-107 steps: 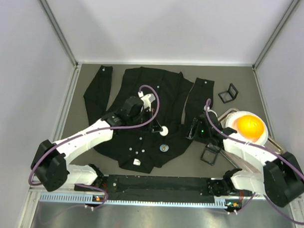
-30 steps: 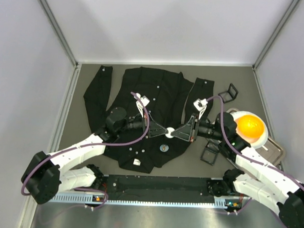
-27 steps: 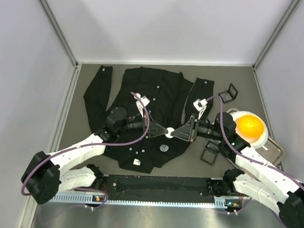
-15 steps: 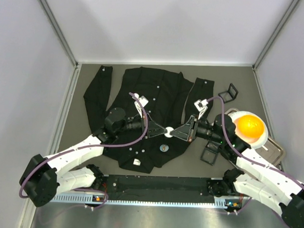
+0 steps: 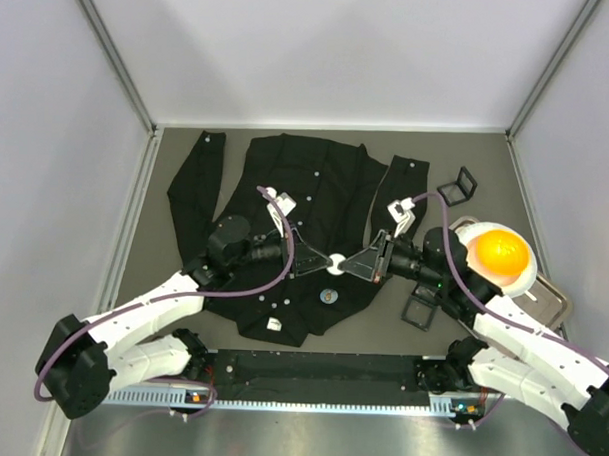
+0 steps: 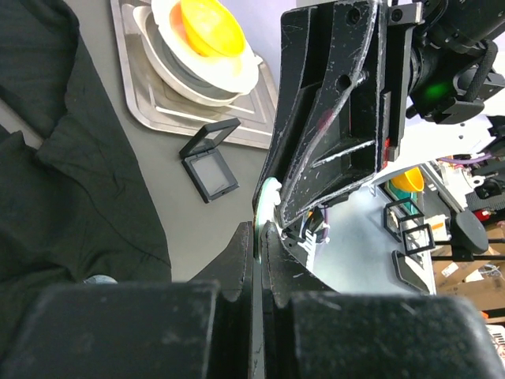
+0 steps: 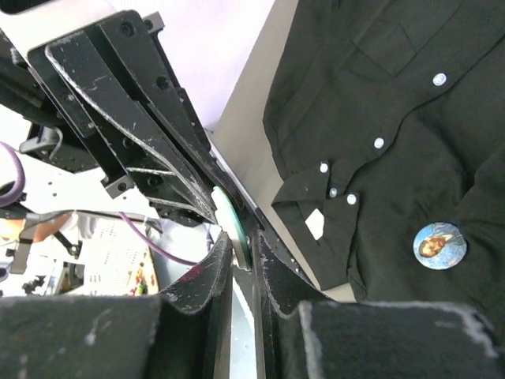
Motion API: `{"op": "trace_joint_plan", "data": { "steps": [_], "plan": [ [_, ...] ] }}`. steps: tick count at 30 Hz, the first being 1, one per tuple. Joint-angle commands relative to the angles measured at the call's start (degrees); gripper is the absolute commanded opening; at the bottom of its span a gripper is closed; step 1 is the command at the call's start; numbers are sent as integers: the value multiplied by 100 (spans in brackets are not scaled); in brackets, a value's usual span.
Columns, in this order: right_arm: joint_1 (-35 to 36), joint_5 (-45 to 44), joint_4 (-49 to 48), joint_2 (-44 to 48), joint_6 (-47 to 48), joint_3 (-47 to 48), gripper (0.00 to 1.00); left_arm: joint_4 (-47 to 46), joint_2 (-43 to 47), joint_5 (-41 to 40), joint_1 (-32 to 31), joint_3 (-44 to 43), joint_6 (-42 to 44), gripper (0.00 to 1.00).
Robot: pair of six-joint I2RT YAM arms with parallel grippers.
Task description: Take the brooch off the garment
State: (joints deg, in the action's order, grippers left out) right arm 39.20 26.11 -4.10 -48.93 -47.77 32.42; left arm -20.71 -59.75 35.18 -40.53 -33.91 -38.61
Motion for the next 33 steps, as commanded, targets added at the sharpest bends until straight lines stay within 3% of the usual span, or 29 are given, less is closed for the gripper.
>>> {"op": "trace_joint_plan", "data": {
  "steps": [1,12,15,18,21,25,30,33],
  "plan": [
    [-18,-1160,523,278,-268,-78,0,-442,446,174,-86,-248,64,0],
    [44,-1495,463,884,-594,-333,0,-93,499,-291,-95,-247,-120,0],
    [35,-1276,637,1078,-112,-263,24,556,332,-756,-95,-388,-340,0],
    [44,-890,1005,1210,907,-62,40,1477,166,-1135,-60,-590,-647,0],
    [183,-730,1218,1175,2102,53,41,2052,-98,-1075,1,-862,-963,0],
    [867,-1782,1315,956,3096,325,41,2563,-397,-822,28,-1038,-1465,0],
    [949,-2452,1367,307,2721,764,38,1993,-310,-539,28,-916,-1290,0],
    [949,-2033,1596,86,2702,976,33,1649,-117,-635,28,-661,-1306,0]
  ]
}}
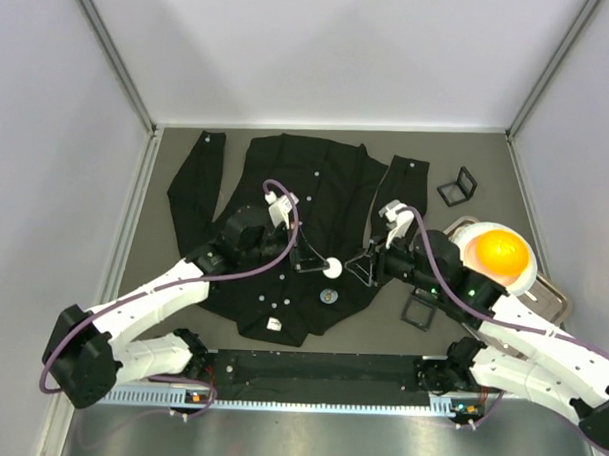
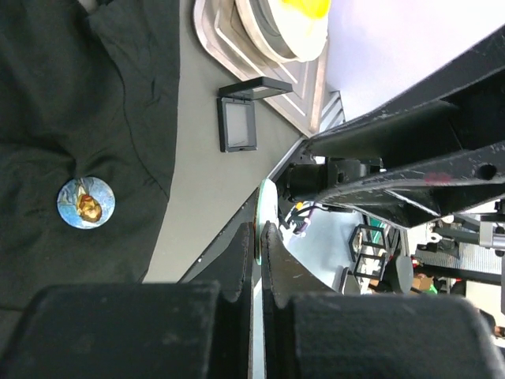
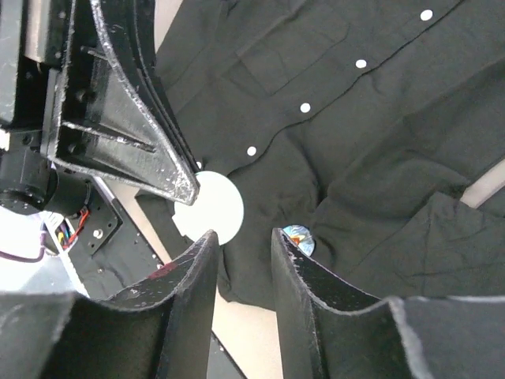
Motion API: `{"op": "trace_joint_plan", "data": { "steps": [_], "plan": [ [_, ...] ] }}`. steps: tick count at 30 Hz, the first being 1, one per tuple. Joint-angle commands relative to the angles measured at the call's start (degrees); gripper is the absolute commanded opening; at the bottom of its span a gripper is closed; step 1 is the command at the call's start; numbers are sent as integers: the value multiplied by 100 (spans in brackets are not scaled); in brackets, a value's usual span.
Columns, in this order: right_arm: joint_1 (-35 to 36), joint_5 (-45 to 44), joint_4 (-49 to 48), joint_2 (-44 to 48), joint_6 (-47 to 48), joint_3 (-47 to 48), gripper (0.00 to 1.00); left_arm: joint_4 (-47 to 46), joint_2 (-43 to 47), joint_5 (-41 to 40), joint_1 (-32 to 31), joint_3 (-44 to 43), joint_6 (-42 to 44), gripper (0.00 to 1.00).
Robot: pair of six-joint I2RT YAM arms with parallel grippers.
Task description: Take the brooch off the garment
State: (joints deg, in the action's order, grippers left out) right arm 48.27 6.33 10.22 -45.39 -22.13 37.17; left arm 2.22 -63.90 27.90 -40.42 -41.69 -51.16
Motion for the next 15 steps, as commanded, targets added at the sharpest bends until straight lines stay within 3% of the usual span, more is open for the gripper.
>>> {"op": "trace_joint_plan", "data": {
  "steps": [1,6,9,11,15],
  "plan": [
    [51,87,165,-234,443,458,33,-661,316,58,26,196,-122,0],
    [348,122,-280,310,1499,20,41,671,-42,-197,140,-119,-824,0],
    [927,-348,-878,539,2185,-261,45,754,-245,-66,158,-199,-1553,0],
    [1114,-562,-1126,374,2765,-333,45,990,-333,-65,158,-260,-2106,0],
    [1693,-1062,-1487,-119,3381,-306,45,1833,-544,-249,175,-690,-2285,0]
  ]
}}
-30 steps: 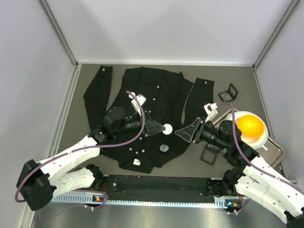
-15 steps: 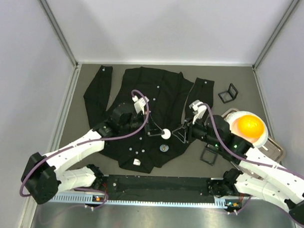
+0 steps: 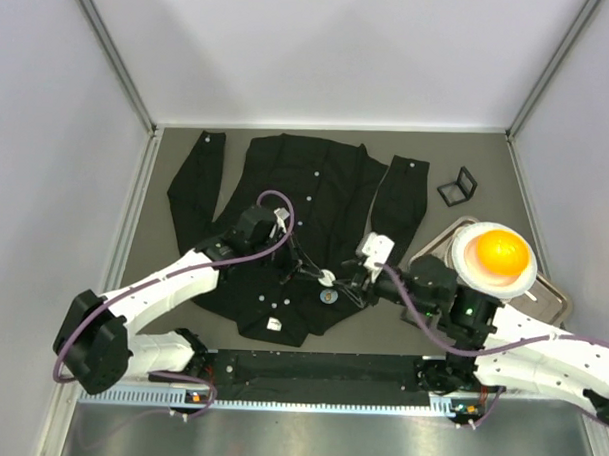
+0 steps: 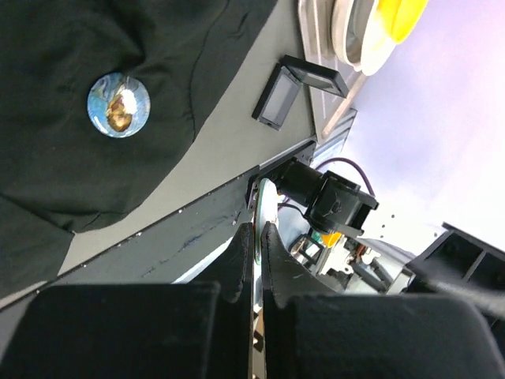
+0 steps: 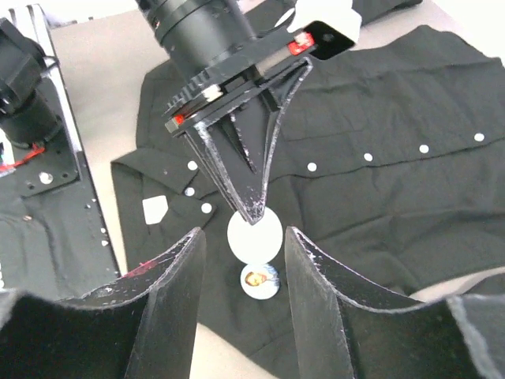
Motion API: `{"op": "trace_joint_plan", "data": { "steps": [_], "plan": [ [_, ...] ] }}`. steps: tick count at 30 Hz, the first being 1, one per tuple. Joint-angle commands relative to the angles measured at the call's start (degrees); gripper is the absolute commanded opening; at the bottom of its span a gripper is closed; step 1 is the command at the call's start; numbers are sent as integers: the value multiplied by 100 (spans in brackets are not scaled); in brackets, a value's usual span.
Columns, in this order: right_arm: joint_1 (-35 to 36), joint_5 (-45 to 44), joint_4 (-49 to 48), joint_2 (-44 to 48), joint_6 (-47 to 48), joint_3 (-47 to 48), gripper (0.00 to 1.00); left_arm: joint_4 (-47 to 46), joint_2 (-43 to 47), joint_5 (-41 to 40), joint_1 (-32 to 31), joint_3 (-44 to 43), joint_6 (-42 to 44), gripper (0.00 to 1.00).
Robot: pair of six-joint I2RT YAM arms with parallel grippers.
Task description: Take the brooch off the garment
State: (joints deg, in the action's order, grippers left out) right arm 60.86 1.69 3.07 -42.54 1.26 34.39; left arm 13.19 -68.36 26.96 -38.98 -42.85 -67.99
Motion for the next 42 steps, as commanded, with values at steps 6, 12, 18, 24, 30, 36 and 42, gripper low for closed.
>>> {"op": "trace_joint_plan", "data": {
  "steps": [6,12,18,24,30,36,42],
  "plan": [
    [769,-864,-1037,-956,1561,23,42,1256,-81,-350,154,-901,-821,0],
    [866,-1066,-1089,-1098,1729,6,41,1309,7,-174,303,-857,-1015,0],
    [1024,-1284,-1177,-1467,2001,120,40,1265,59,-25,365,-804,-1278,0],
    [1051,-1645,-1493,-1696,2151,112,39,1247,121,-24,382,-821,-1366,0],
    [1068,-1822,-1836,-1704,2221,6,35,1203,121,37,383,-830,-1419,0],
    [1103,-1874,-1810,-1880,2344,85,26,1221,103,73,374,-857,-1454,0],
    [1121,-1962,-1827,-1907,2362,50,18,1238,138,64,383,-848,-1489,0]
  ]
}}
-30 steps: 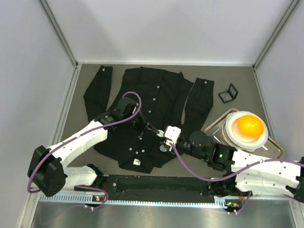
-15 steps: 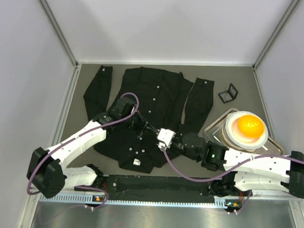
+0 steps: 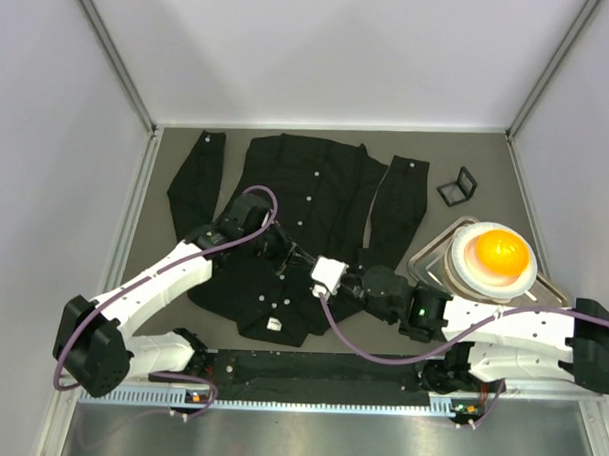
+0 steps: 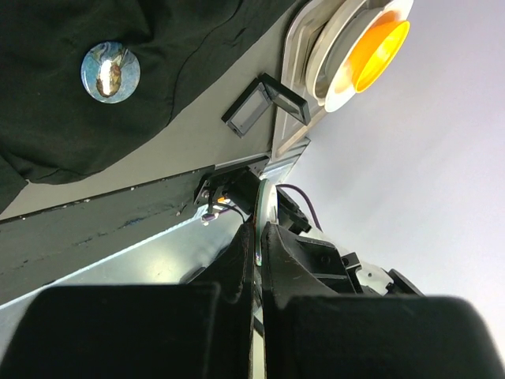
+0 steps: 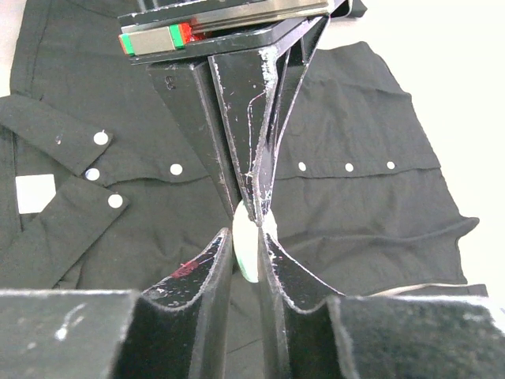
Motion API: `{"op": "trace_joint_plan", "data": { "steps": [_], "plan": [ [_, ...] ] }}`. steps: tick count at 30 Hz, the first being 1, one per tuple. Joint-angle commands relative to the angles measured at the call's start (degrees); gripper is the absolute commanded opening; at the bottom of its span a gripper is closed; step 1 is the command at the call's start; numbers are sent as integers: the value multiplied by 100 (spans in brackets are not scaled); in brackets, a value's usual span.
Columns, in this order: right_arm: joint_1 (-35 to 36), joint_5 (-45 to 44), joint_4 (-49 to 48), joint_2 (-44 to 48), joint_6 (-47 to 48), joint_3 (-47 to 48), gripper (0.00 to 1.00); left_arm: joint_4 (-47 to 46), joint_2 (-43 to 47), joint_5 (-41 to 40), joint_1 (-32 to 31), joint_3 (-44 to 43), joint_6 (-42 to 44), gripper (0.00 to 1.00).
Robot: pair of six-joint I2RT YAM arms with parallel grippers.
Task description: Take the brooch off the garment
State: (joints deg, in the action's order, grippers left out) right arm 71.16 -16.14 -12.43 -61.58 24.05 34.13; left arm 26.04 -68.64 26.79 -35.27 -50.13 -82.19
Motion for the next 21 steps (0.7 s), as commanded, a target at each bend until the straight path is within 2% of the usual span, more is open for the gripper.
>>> {"op": "trace_joint_plan", "data": {
  "steps": [1,4,10,12,13,14,16,17,21],
  "plan": [
    [83,-222,-304,14,82,50,14,-38,176,81,11,-129,-69,0],
    [83,-249,-331,6,38,59,0,-29,228,37,11,-129,-60,0],
    [100,-495,-419,14,-234,-38,0,-336,316,-59,55,56,124,0],
    [92,-539,-445,102,-418,-90,0,-416,308,-77,99,91,421,1],
    [83,-574,-445,129,-497,-143,0,-424,299,-147,134,82,545,9],
    [83,-583,-428,155,-655,-170,0,-477,299,-182,143,47,694,22],
    [48,-592,-349,260,-831,-231,0,-451,342,-366,187,3,1134,36],
    [13,-592,-331,313,-1006,-266,0,-512,386,-437,195,-6,1405,49],
    [-216,-408,-269,804,-1482,-512,0,-810,685,-789,274,161,1829,68]
  ]
}}
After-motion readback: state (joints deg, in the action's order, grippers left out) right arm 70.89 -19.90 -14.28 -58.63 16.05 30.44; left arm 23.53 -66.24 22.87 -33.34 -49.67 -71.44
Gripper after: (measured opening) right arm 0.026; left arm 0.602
